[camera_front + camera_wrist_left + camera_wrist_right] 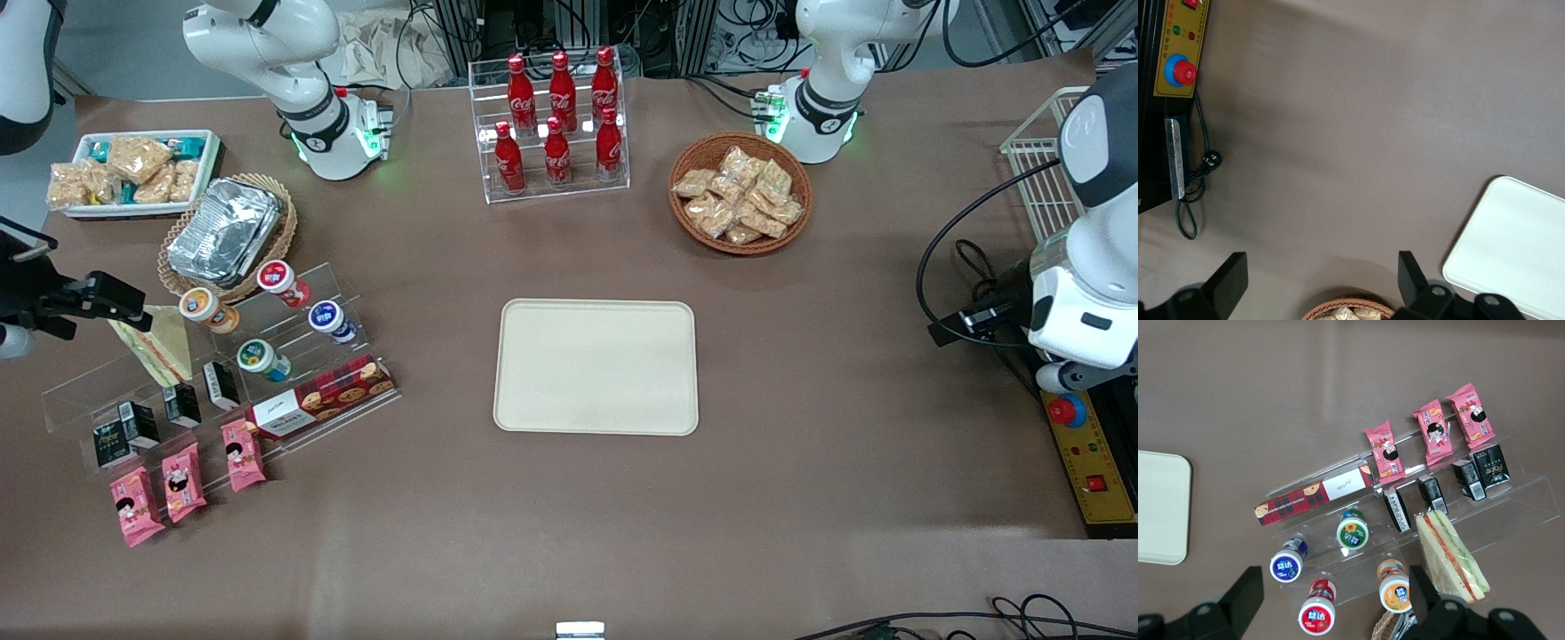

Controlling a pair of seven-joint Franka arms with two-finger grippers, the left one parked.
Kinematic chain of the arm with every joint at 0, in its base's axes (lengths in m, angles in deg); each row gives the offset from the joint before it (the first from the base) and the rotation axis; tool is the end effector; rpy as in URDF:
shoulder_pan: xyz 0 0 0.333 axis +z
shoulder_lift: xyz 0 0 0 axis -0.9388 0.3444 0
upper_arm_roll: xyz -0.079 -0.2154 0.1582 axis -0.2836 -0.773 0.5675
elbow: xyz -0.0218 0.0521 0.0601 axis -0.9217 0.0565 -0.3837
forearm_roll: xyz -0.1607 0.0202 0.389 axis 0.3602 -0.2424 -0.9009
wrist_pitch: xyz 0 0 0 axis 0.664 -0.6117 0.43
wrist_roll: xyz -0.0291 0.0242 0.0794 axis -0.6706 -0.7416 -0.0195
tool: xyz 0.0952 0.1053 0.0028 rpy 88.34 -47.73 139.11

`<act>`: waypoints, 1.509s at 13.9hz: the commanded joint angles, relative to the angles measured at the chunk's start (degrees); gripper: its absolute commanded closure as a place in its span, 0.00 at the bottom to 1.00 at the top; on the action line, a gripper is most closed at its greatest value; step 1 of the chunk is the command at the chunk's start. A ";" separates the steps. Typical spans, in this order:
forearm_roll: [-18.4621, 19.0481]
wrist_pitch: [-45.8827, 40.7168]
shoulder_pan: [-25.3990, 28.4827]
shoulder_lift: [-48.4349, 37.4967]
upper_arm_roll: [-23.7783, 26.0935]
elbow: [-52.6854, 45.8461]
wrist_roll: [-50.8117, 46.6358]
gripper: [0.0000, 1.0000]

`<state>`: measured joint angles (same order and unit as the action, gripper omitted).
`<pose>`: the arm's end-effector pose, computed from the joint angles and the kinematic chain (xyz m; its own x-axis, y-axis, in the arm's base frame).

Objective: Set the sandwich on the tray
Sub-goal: 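Lower the open right gripper over the wrapped sandwich on the rack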

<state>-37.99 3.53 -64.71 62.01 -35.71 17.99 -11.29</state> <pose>0.6177 -0.0207 0.5488 0.9984 0.0478 0.0317 0.0485 -0.9986 -0.0203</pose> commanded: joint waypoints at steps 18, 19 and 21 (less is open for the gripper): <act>6.90 6.63 -4.79 -8.77 -5.95 20.39 16.46 0.02; 6.81 8.05 -5.31 -9.39 -6.65 22.32 17.52 0.02; 6.55 11.03 -6.28 -9.66 -7.09 25.23 19.72 0.02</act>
<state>-31.91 10.68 -70.26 55.80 -42.75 37.64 6.14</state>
